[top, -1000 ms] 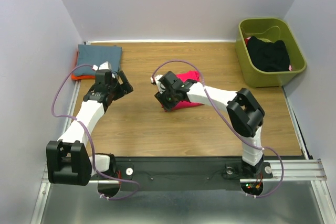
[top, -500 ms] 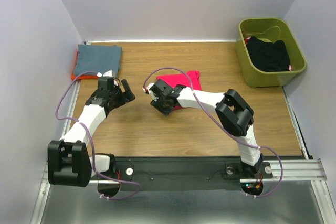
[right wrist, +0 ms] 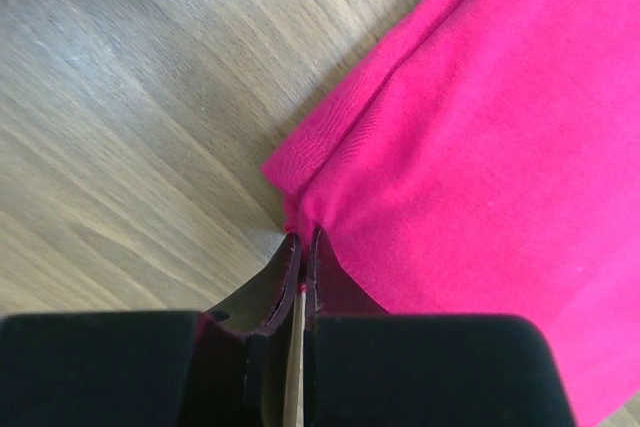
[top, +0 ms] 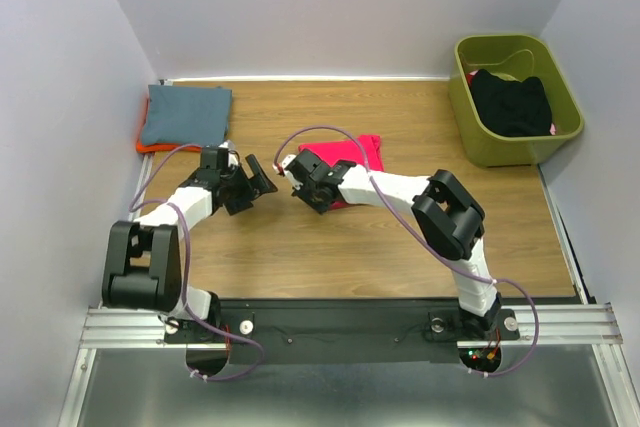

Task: Fold and stack the t-shirts
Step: Neatly place the folded tshirt to the corner

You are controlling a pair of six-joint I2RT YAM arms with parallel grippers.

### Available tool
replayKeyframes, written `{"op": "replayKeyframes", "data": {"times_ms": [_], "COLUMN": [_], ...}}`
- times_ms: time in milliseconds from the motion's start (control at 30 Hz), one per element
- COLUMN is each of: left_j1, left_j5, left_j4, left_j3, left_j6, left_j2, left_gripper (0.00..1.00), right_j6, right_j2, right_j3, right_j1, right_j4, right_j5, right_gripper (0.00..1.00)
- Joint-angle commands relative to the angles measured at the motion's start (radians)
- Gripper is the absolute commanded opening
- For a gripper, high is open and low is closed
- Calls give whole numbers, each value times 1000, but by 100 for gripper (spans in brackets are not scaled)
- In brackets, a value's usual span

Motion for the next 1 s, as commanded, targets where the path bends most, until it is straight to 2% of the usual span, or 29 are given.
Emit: {"op": "replayKeyframes", "data": {"times_ms": [0,200,433,833,967], "left_j1": [-32,-80,-115,-196,-207], "left_j5": [117,201,235,168,126], "left_j4": [111,211,374,480,486], "left_j3": [52,118,112,181,199], "left_j6": [-90,-190,-336,-480,-506], "left_j2": [77,195,269,422,453], "left_gripper": [98,98,98,98,95], "right_j6": [16,31,51,76,82], "right_j2": [-90,-142,-168,-191,-203], "right_j3": [19,-13,-44,-56,-55], "right_j1": [-21,-38,-53,-56,-56], "right_j4": [56,91,117,155,168], "right_j5": [-27,-46,-65,-115,-121], "right_gripper": [1,1,1,1,1]}}
